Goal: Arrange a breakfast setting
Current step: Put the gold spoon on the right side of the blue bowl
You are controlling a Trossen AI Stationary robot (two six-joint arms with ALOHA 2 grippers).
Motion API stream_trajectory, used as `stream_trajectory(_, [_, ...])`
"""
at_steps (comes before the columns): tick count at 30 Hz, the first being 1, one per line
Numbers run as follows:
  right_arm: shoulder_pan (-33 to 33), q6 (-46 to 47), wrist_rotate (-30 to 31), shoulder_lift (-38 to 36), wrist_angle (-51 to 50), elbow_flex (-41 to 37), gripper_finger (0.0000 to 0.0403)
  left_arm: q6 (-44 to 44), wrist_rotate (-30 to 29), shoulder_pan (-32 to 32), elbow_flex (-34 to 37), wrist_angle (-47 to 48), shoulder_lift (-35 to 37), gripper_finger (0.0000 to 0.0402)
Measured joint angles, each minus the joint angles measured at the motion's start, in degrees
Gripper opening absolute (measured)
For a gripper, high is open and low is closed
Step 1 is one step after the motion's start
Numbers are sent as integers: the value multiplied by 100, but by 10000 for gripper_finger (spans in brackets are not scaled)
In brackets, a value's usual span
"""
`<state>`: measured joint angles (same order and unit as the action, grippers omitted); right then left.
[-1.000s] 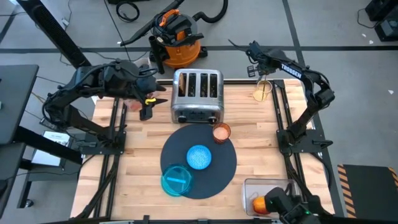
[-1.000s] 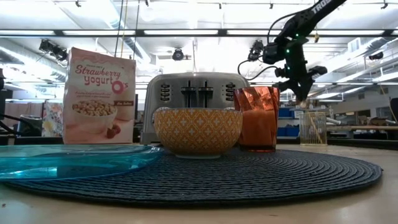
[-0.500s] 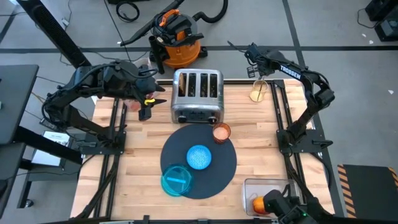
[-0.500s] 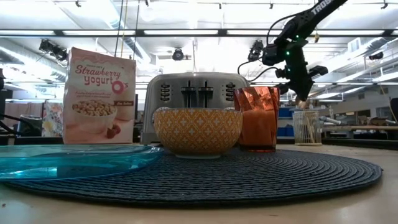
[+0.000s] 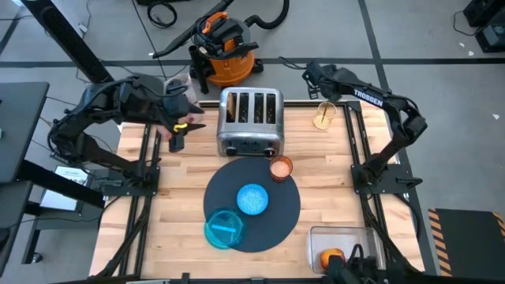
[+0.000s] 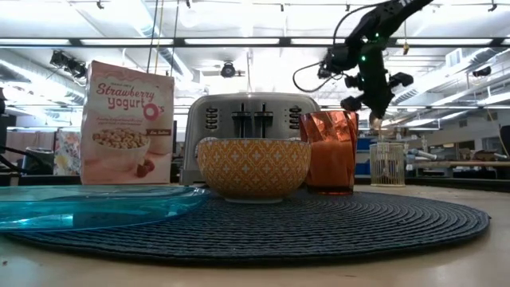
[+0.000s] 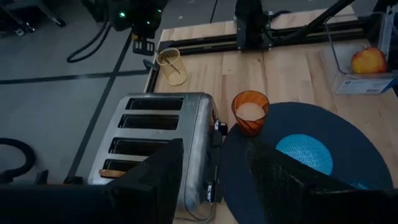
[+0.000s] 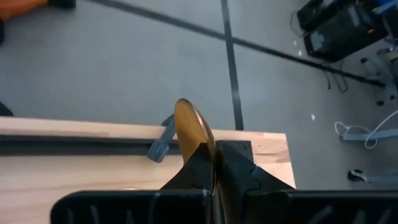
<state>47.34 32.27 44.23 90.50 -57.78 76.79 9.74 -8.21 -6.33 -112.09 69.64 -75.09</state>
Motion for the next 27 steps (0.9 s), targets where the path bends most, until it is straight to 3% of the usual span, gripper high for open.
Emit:
stream_trajectory(7, [-624,58,866,-454,-33,0,13,2,4,0,0,-23,310,183])
stream_trajectory(13, [-1130,-803,1415,-1032,-22,169,12,7,163,17,0,-119,590,183])
stream_trajectory(22, [-1539,-2013,1214,-1756,41,1062,12,-37,702,20,0,-218,820,183])
stream_trajectory(27, [-1765,-2170,67,-1995,60,1609,12,-94,1075,20,0,-242,874,183])
